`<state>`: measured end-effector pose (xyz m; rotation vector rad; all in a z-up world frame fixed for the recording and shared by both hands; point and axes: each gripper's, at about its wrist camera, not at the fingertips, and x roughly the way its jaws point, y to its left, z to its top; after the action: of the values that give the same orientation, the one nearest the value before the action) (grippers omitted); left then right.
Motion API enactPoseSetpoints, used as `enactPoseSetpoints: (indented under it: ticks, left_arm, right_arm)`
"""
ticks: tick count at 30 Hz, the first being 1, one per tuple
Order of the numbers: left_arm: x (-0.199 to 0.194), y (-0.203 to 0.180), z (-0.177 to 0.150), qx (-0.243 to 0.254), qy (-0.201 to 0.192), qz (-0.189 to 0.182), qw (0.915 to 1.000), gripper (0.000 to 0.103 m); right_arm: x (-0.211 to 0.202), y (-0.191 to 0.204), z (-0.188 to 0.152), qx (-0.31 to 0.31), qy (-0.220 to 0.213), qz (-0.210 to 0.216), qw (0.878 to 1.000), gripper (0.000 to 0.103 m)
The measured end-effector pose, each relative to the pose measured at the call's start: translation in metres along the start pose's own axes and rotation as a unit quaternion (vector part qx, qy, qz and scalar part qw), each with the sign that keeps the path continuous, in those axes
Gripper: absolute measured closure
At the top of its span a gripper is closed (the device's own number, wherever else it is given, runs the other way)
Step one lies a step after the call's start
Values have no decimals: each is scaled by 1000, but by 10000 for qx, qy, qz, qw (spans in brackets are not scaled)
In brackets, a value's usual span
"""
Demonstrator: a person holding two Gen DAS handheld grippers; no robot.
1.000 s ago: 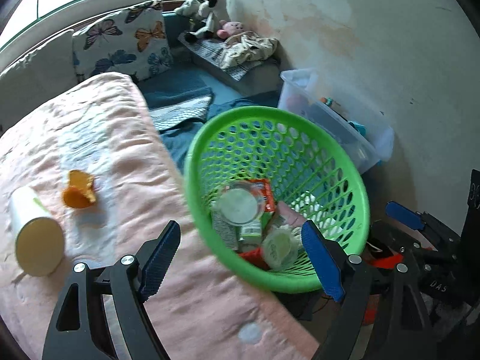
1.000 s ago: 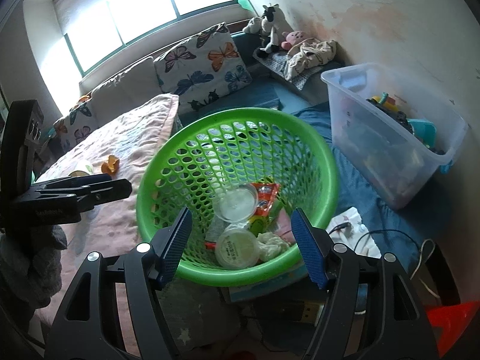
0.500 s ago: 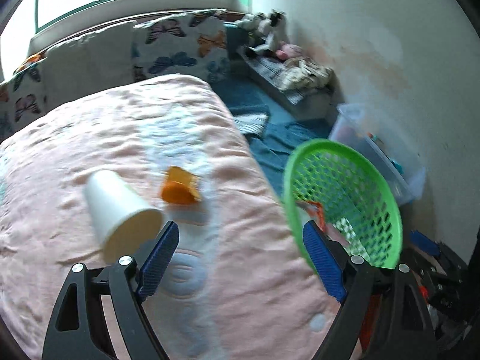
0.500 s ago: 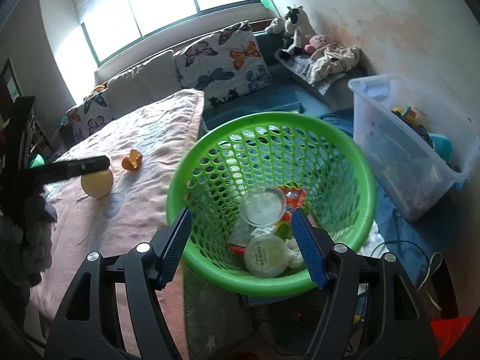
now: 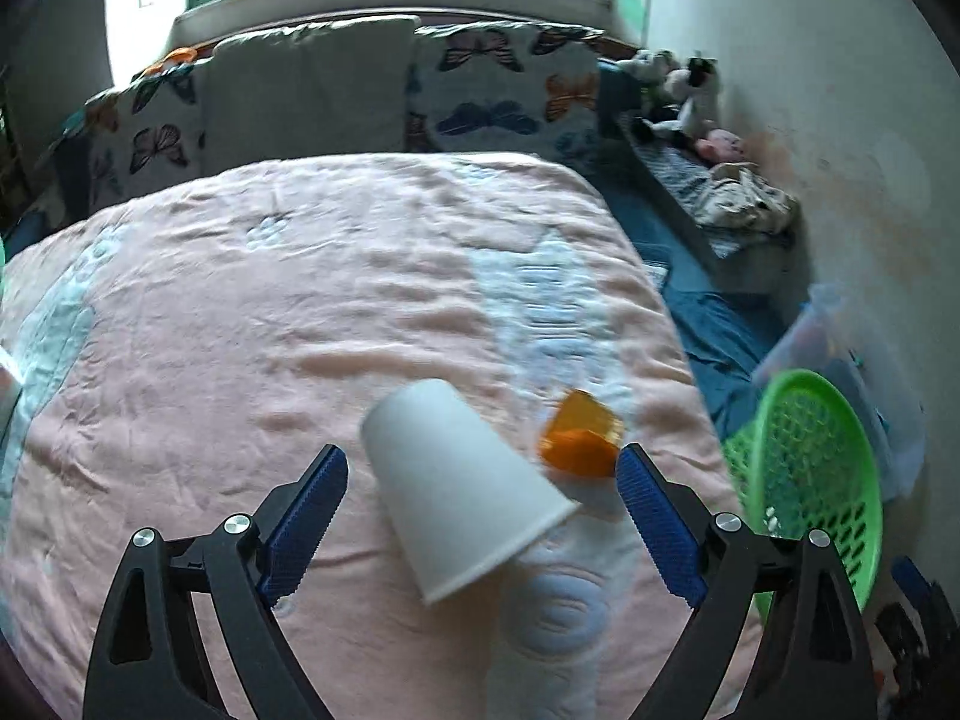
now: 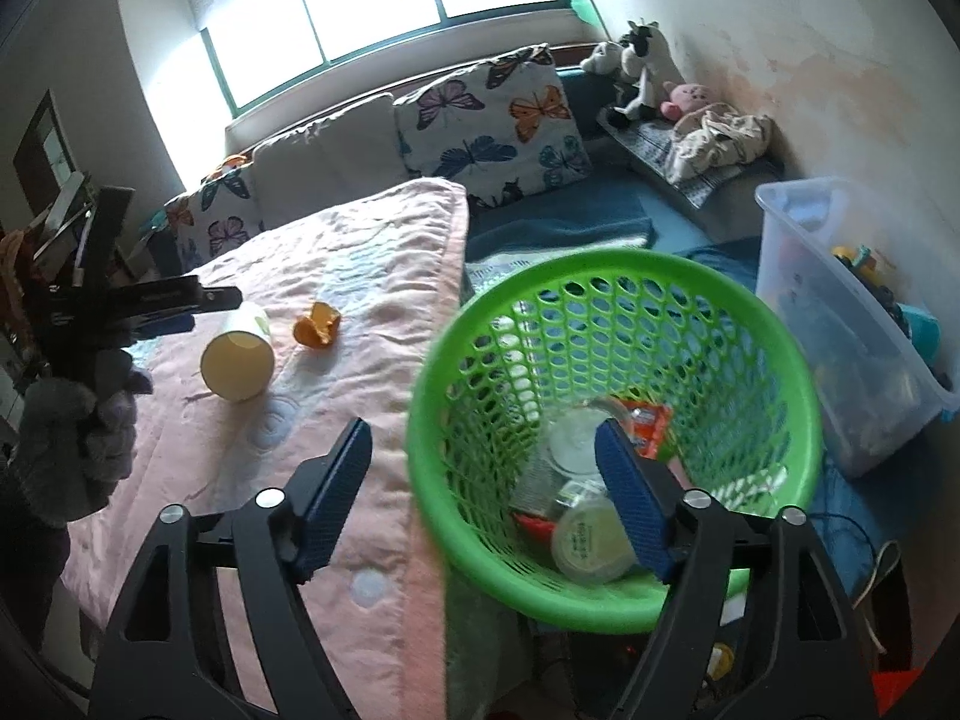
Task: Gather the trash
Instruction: 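Move the left tool to the white paper cup and grasp it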
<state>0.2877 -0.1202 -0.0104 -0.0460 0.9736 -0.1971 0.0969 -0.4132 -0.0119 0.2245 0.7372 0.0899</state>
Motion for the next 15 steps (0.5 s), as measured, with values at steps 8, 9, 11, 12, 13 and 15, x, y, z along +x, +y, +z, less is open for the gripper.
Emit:
enactPoseSetpoints:
  ticks: [8,9,11,12,13,15]
  left_arm:
    - [30,19,5,-471,379,-123,9981,15]
    - [34,22,6,-534,414,-116,9976,15]
    - [39,25,7,-584,453,-123,9972,15]
    - [42,27,7,-624,494,-155,9967,15]
    - [44,29,7,-660,534,-197,9962,15]
    - [48,32,7,-729,598,-273,9952,15]
  right_arm:
    - [18,19,11,-231,109,116,9996,26]
    - [21,21,12,-250,123,127,9995,26]
    - [26,24,14,-289,155,152,9993,26]
    - [29,25,15,-306,174,159,9993,26]
    - [31,26,16,-318,195,169,9992,26]
    - [38,30,18,-361,242,196,9989,26]
